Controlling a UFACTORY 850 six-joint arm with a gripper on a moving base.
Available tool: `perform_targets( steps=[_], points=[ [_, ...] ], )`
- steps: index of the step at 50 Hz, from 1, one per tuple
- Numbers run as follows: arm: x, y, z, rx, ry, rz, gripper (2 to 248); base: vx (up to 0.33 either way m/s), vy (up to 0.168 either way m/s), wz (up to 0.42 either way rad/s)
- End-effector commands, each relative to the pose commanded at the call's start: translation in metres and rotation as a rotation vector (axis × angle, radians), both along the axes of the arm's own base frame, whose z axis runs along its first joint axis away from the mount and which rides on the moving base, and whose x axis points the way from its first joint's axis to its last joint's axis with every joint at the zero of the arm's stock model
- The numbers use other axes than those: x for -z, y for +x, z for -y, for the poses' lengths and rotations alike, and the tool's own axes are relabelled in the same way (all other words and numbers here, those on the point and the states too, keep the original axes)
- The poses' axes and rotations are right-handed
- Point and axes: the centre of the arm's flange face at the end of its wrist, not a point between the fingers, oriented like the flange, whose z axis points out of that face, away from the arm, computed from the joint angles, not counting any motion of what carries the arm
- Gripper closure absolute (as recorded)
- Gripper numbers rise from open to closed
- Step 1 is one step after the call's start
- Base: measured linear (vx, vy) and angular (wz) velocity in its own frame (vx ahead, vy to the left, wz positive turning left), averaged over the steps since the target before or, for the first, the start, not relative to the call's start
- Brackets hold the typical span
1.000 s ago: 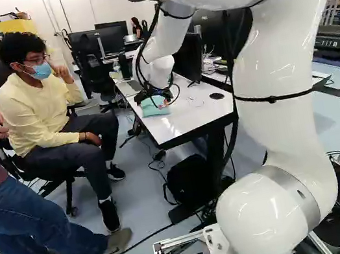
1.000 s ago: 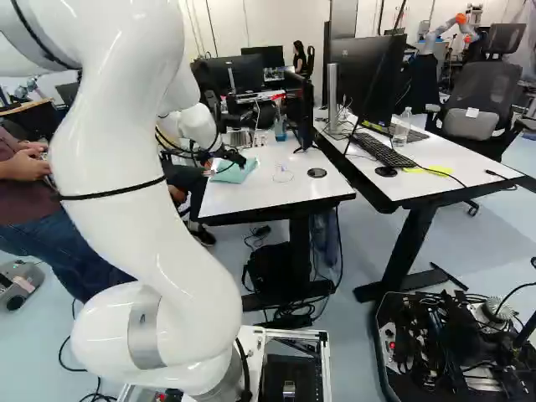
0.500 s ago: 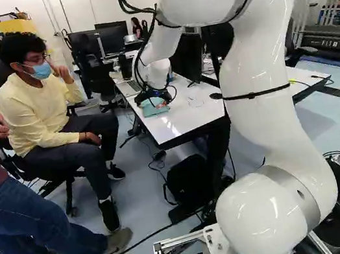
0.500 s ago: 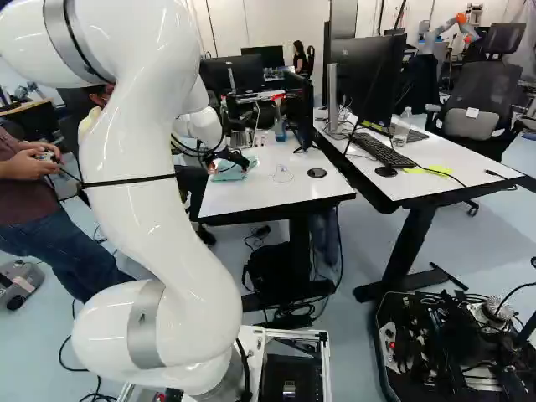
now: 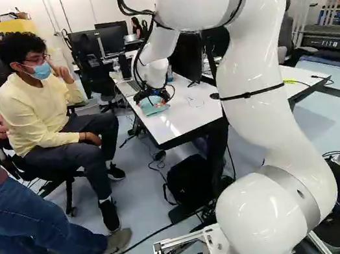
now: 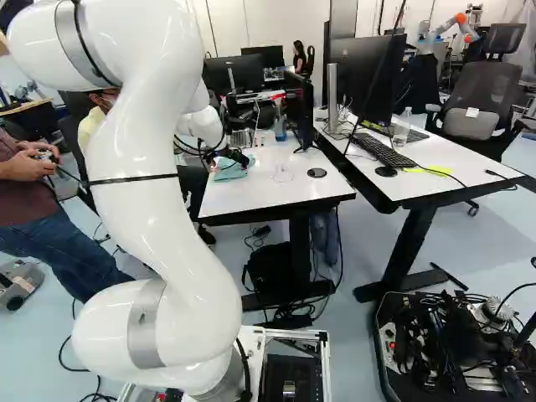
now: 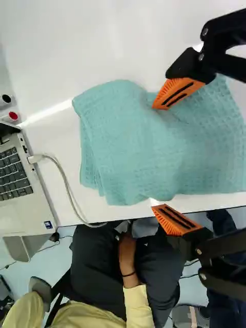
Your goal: Clean the table with the green towel
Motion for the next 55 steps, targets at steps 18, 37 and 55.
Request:
perform_targets(
  steps=[18,37,55],
  points=[
    [-0.032,-0.029,0.003,0.013,0.004,0.151,3,0.000,0.000,0.000],
    [-0.070,-0.060,0.009,0.038,0.012,0.367,3,0.000,0.000,0.000],
    [-0.077,-0.077,0.033,0.068,-0.004,0.424,3,0.000,0.000,0.000]
  ],
)
